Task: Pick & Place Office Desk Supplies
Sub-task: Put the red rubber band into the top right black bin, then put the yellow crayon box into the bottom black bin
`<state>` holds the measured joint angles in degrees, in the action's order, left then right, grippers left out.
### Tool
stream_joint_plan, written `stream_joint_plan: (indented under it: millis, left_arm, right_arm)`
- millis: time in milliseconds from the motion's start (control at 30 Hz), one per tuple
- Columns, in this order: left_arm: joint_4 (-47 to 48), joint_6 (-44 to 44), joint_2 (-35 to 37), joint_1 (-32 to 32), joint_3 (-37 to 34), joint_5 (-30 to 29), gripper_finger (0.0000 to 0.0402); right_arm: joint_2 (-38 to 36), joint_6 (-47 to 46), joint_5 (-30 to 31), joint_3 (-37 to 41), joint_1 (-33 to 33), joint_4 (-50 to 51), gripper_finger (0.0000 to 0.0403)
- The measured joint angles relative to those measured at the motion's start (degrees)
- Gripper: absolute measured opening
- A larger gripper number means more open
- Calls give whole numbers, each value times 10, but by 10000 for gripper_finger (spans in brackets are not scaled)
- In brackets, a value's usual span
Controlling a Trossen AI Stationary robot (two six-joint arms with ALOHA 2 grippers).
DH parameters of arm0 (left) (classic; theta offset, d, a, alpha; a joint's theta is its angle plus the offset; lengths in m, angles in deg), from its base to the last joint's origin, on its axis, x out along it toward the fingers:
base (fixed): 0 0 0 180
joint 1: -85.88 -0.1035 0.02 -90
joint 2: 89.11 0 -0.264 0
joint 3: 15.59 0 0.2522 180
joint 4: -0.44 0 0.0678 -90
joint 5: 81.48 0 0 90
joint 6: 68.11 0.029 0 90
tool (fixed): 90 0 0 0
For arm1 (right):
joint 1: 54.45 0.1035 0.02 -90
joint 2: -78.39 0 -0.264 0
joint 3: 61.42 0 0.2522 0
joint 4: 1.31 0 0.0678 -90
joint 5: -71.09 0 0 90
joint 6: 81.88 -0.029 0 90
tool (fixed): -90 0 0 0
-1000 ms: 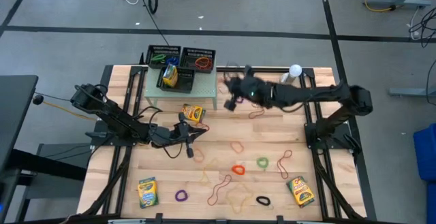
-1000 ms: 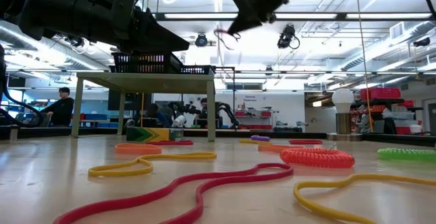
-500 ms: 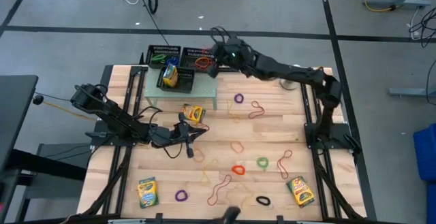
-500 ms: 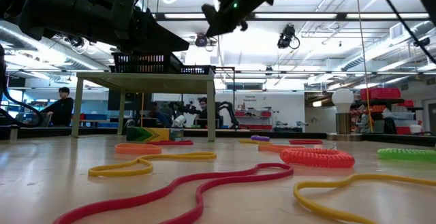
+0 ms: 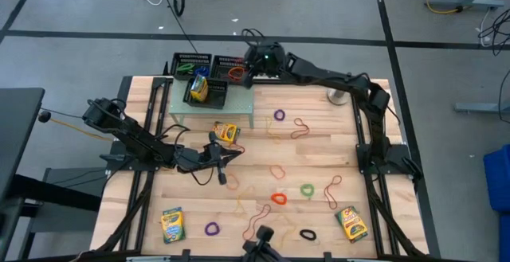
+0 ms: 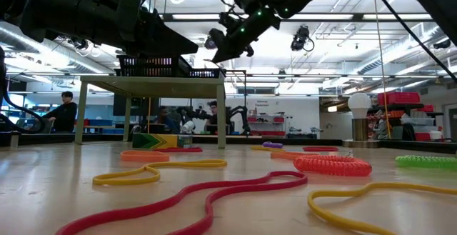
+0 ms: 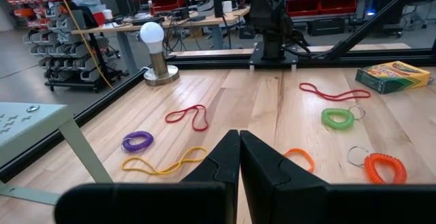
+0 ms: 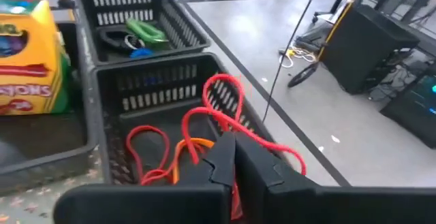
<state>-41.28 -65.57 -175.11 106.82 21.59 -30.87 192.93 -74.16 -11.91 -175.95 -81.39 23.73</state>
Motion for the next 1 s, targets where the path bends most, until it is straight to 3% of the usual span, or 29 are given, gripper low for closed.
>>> stream_joint_plan:
  millis: [200, 367, 533, 667, 800, 900, 1000]
  left_arm:
    - [0, 0, 0, 0, 0, 0, 20]
    - [0, 0, 0, 0, 0, 0, 20]
    - [0, 0, 0, 0, 0, 0, 20]
    - [0, 0, 0, 0, 0, 0, 20]
    - [0, 0, 0, 0, 0, 0, 20]
    - [0, 0, 0, 0, 0, 0, 20]
    - [0, 0, 0, 0, 0, 0, 20]
  right_arm:
    - [0, 3, 1, 0, 14, 17, 48]
    - [0, 5, 1, 0, 29, 24, 101]
    - [-5, 8, 32, 0, 38, 28, 155]
    - [-34, 22, 57, 0, 44, 56, 173]
    - [-97, 33, 74, 0, 60, 147, 150]
    - [-147, 32, 75, 18, 78, 213, 101]
    - [-208, 31, 75, 105, 102, 195, 38]
